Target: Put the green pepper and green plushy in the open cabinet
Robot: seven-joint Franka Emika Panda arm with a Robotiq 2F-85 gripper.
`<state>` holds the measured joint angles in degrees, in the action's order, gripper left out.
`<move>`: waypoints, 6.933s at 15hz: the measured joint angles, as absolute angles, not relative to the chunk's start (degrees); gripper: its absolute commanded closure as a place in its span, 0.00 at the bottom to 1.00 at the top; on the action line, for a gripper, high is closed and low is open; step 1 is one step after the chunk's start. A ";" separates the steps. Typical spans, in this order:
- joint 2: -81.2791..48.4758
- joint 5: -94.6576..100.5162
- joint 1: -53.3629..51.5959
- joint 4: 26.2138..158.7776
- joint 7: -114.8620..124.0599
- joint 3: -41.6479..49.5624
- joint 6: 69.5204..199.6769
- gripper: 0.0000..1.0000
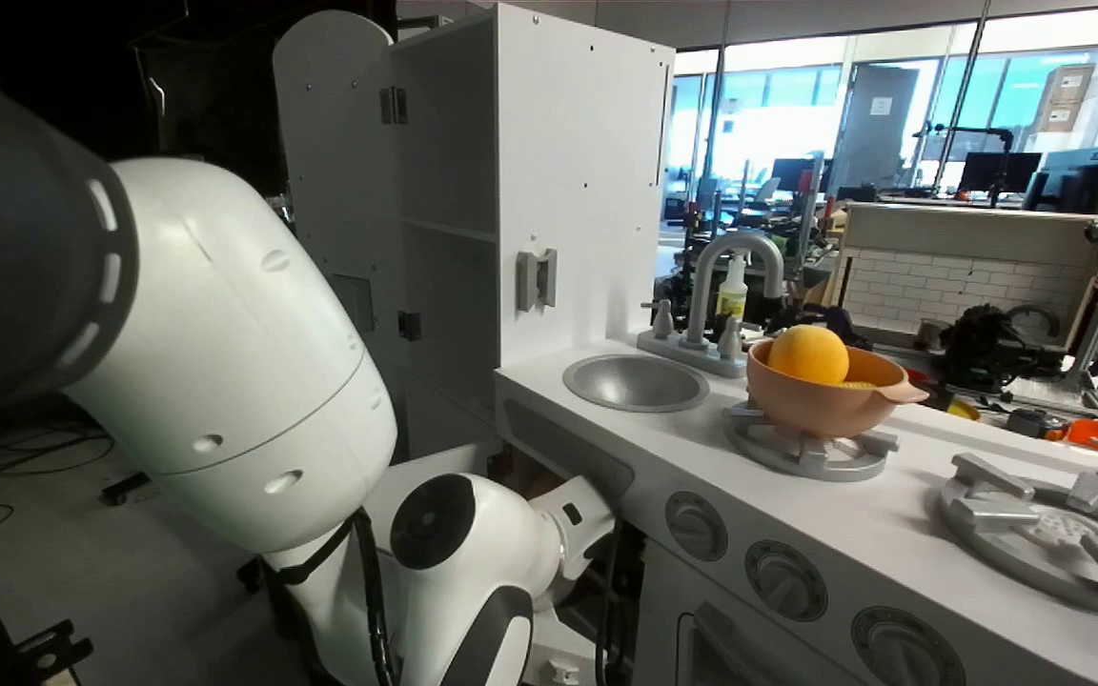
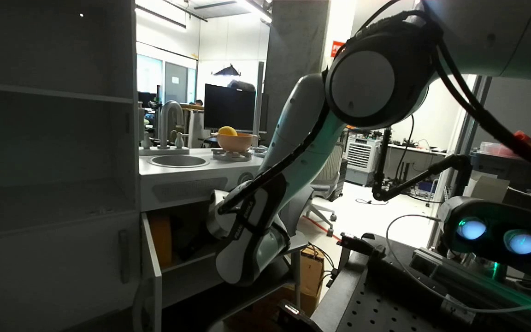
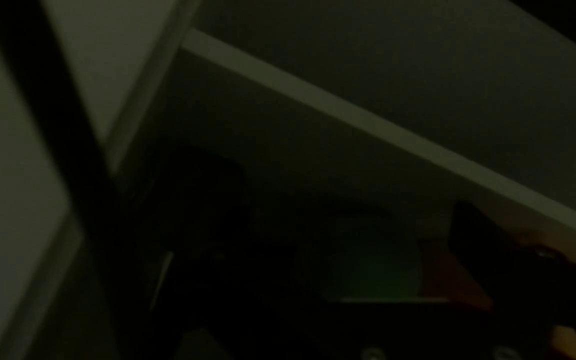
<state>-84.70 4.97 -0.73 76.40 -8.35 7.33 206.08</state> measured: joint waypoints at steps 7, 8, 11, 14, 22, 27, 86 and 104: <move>-82.99 4.92 -1.12 77.47 -5.38 6.82 206.07 0.00; -82.39 4.91 -1.28 77.98 -4.87 6.76 206.07 0.00; -80.60 4.89 -1.84 79.83 -3.82 6.74 206.07 0.00; -78.77 4.88 -2.29 81.90 -3.22 6.74 206.07 0.00; -70.63 2.26 -4.89 91.79 -3.22 6.97 205.90 0.00; -61.18 0.33 -7.51 104.36 -3.83 7.67 203.08 0.00; -45.88 11.93 -32.91 106.45 8.03 13.65 160.56 0.00; -53.29 14.24 -20.22 94.25 7.46 14.22 155.83 0.00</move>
